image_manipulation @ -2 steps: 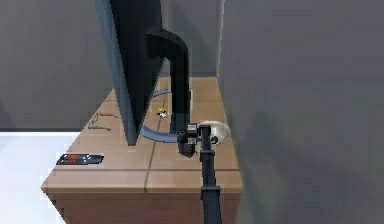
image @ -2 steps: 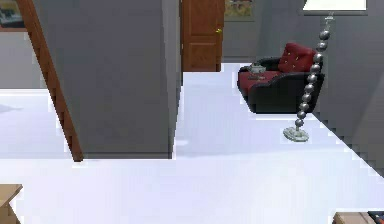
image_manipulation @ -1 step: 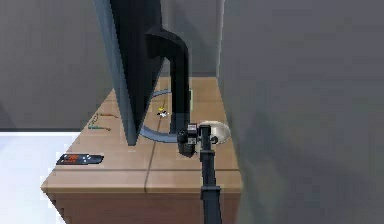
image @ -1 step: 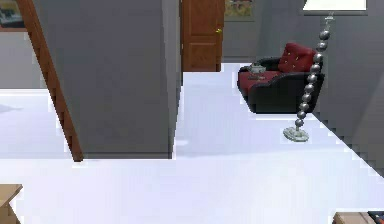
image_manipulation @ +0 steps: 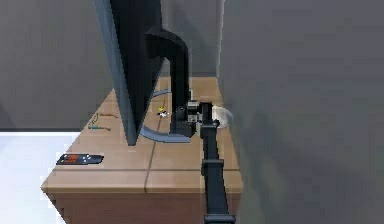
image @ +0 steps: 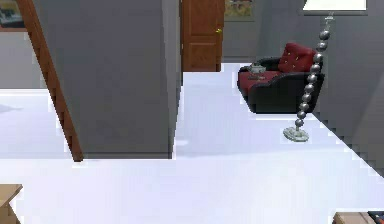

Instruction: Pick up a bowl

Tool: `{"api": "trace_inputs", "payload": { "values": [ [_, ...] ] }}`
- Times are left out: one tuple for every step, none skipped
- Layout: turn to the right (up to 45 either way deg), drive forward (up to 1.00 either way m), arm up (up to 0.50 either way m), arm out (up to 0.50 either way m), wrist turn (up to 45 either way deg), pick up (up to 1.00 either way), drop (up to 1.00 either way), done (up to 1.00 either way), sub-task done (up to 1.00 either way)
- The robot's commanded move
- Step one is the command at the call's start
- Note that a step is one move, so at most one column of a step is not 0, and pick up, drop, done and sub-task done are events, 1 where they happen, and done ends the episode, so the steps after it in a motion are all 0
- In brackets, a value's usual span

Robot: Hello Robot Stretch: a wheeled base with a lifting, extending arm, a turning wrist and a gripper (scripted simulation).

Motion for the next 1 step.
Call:
{"api": "trace_inputs", "payload": {
  "values": [
    [0.0, 0.0, 0.0, 0.0, 0.0, 0.0, 0.0, 1.0, 0.0]
  ]
}}
